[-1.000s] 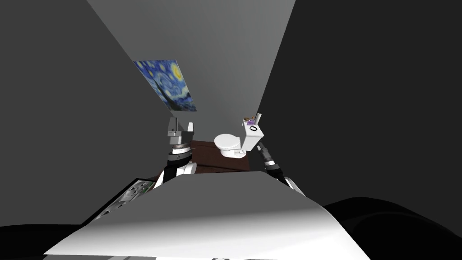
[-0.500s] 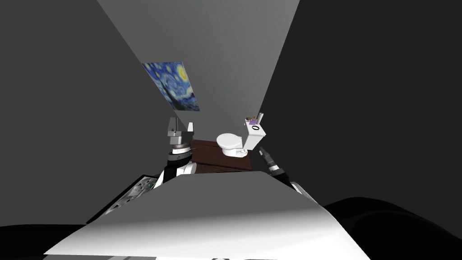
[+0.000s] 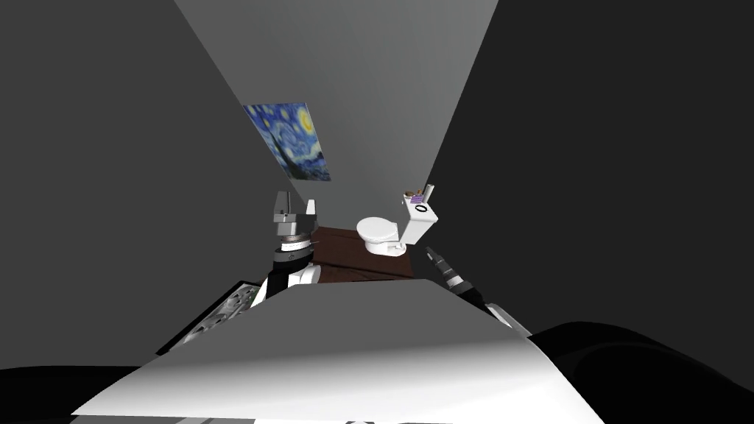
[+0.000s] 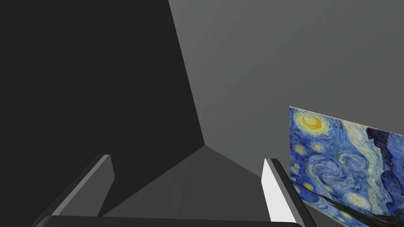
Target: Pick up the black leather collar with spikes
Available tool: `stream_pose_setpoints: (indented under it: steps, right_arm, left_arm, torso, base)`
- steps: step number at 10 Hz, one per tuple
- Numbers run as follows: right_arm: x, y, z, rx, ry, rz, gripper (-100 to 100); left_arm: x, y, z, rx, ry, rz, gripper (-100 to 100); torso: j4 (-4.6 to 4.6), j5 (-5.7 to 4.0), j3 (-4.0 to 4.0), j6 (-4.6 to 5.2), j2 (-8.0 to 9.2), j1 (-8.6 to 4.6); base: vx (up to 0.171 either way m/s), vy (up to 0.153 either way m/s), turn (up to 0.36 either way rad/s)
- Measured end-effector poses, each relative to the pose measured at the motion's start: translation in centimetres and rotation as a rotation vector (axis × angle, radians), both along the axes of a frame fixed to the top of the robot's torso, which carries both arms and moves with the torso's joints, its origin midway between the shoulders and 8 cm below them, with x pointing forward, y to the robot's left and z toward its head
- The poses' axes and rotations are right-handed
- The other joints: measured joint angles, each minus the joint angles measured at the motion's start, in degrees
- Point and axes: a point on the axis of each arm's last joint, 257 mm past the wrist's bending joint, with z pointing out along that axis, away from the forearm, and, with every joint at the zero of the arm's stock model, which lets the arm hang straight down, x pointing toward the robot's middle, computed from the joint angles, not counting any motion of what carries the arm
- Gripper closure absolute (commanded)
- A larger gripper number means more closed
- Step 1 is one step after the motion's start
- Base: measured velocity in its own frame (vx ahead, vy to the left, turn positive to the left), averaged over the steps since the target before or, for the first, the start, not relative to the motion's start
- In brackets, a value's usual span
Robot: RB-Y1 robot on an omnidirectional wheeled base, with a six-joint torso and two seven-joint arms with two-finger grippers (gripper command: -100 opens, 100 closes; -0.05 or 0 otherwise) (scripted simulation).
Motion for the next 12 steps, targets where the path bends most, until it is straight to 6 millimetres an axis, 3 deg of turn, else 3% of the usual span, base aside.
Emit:
stream_pose_setpoints:
  steps: [3, 12]
  right_arm:
    - [-2.1, -2.2, -2.6, -0.065, 0.088, 0.019, -100]
    - [-6.9, -9.0, -5.7, -0.273, 0.285, 0.113, -100]
  left_arm:
    - [0.0, 0.0, 0.0, 0.0, 0.0, 0.0, 0]
    - [0.0, 0.0, 0.0, 0.0, 0.0, 0.0, 0]
  torso:
    - [-0.01, 0.01, -0.01, -0.01, -0.02, 0.11]
    - [-0.03, -0.01, -0.09, -0.01, -0.15, -0.02]
  base:
    - [-0.007, 0.061, 0.055]
    - [0.017, 0.04, 0.052]
